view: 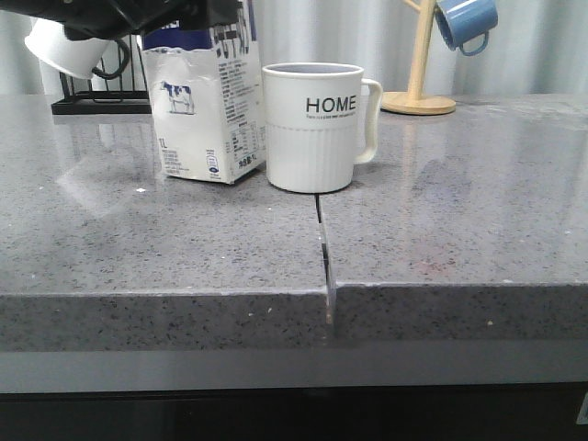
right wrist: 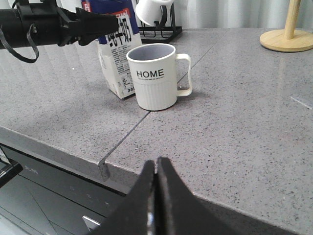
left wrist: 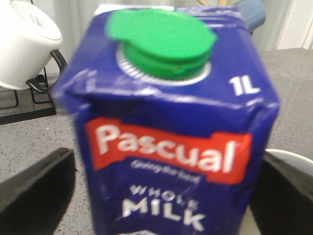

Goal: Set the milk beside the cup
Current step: 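Carry the milk carton toward the mug and lower it beside it, then open the left gripper and lift it off the carton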

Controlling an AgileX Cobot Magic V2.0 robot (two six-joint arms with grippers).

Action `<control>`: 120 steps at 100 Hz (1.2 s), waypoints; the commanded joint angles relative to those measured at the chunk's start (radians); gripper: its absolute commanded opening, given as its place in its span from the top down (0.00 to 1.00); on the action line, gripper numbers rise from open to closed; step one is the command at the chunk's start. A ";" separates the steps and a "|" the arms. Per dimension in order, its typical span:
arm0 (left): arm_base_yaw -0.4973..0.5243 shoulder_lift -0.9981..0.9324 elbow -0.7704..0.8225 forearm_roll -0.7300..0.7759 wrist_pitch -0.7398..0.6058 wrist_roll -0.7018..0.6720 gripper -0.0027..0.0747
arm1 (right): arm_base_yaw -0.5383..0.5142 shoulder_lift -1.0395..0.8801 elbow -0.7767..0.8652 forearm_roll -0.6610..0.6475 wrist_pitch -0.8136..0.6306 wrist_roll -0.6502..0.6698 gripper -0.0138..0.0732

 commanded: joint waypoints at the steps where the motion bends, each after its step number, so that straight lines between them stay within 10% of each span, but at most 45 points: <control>1: -0.007 -0.030 -0.034 0.001 -0.073 -0.002 0.08 | 0.001 0.011 -0.022 -0.001 -0.073 -0.004 0.92; 47: 0.001 -0.298 0.079 0.004 0.140 0.003 0.19 | 0.001 0.011 -0.022 -0.001 -0.073 -0.004 0.92; 74: 0.146 -0.543 0.150 0.004 0.422 0.077 0.99 | 0.001 0.011 -0.022 -0.001 -0.073 -0.004 0.92; 120: 0.494 -0.932 0.294 0.046 0.644 0.077 0.99 | 0.001 0.011 -0.022 -0.001 -0.073 -0.004 0.92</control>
